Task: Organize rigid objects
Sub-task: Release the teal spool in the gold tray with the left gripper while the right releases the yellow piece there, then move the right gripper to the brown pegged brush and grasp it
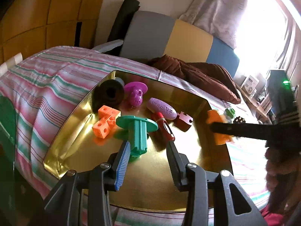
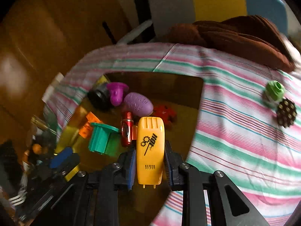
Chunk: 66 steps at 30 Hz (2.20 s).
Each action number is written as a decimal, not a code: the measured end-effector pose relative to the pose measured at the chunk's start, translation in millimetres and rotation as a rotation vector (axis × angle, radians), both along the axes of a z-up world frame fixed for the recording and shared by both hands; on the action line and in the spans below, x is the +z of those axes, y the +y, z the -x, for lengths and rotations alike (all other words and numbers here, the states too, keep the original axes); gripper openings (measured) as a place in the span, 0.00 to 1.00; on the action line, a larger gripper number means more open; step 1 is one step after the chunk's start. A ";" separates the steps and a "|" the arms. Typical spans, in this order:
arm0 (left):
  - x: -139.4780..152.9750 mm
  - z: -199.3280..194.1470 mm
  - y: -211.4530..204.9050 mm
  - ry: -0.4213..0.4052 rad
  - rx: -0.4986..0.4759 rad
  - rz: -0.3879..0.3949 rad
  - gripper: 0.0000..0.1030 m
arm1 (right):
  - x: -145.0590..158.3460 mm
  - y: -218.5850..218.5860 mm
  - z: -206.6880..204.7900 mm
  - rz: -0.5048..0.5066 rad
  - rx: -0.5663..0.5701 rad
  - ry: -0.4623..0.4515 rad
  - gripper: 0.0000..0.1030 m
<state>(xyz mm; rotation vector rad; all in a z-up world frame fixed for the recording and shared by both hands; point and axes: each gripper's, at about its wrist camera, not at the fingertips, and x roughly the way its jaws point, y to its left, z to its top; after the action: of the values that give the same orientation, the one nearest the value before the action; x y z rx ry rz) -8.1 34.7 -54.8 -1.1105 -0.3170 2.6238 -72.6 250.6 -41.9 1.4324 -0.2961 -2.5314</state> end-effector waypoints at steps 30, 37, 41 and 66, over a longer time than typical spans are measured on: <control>3.2 -7.7 7.6 0.006 -0.032 -0.012 0.39 | 1.6 -15.9 -14.1 -0.105 -0.016 0.043 0.34; 4.9 -11.8 15.8 0.021 -0.080 -0.015 0.39 | 3.3 -10.2 -32.5 -0.143 -0.019 0.063 0.34; 2.9 -13.8 22.2 0.016 -0.101 -0.012 0.39 | 1.4 4.6 -40.2 -0.156 -0.046 0.055 0.34; 1.8 -39.7 63.9 0.032 -0.242 0.035 0.39 | -25.8 125.8 -57.9 -0.248 -0.225 -0.043 0.39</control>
<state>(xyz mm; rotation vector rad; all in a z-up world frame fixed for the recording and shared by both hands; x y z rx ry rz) 31.6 98.5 -53.0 -1.0451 -0.1216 2.4384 -14.7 376.4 -67.7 1.6274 -0.1623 -2.8026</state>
